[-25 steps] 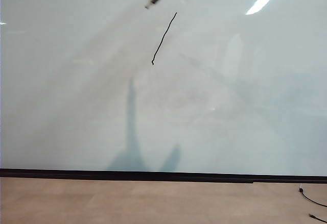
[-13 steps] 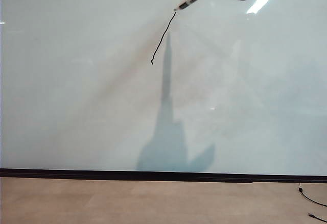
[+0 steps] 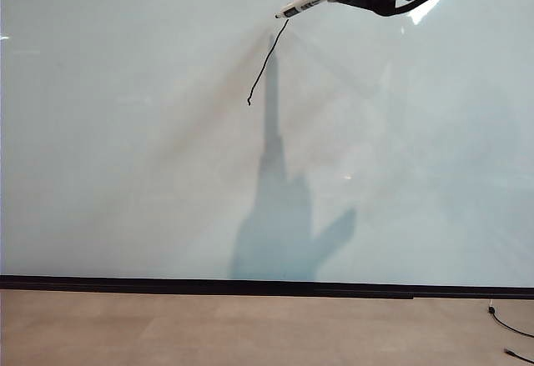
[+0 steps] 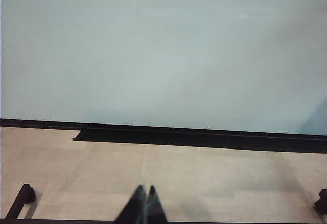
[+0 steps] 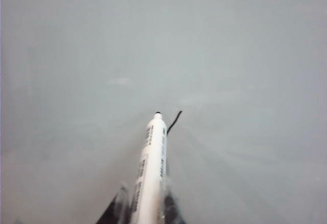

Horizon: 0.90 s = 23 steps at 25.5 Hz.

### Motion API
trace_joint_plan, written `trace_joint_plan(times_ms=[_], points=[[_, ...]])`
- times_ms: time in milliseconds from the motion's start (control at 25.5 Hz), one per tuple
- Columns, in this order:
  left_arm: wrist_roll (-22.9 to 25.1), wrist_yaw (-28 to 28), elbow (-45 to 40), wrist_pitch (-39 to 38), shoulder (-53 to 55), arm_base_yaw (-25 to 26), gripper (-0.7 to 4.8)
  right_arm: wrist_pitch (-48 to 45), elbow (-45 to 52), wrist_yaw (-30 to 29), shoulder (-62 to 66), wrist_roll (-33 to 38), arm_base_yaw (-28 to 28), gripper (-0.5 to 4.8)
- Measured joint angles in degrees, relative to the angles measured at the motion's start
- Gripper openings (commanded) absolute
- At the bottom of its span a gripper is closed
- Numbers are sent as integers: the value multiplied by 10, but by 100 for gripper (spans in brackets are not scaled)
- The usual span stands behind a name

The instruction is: Pick up the pen on the shelf to the right of the whiteboard and write the letter A.

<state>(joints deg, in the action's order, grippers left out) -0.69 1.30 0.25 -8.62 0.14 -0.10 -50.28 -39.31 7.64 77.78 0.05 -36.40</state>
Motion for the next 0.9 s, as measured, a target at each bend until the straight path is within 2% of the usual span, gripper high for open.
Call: trace_joint_plan(times_ms=[667, 903], points=[[0, 0, 0, 0, 0, 0, -5, 0, 0, -6, 4, 12, 23, -9], [0, 0, 0, 0, 0, 0, -4, 4, 1, 18, 4, 12, 19, -9]])
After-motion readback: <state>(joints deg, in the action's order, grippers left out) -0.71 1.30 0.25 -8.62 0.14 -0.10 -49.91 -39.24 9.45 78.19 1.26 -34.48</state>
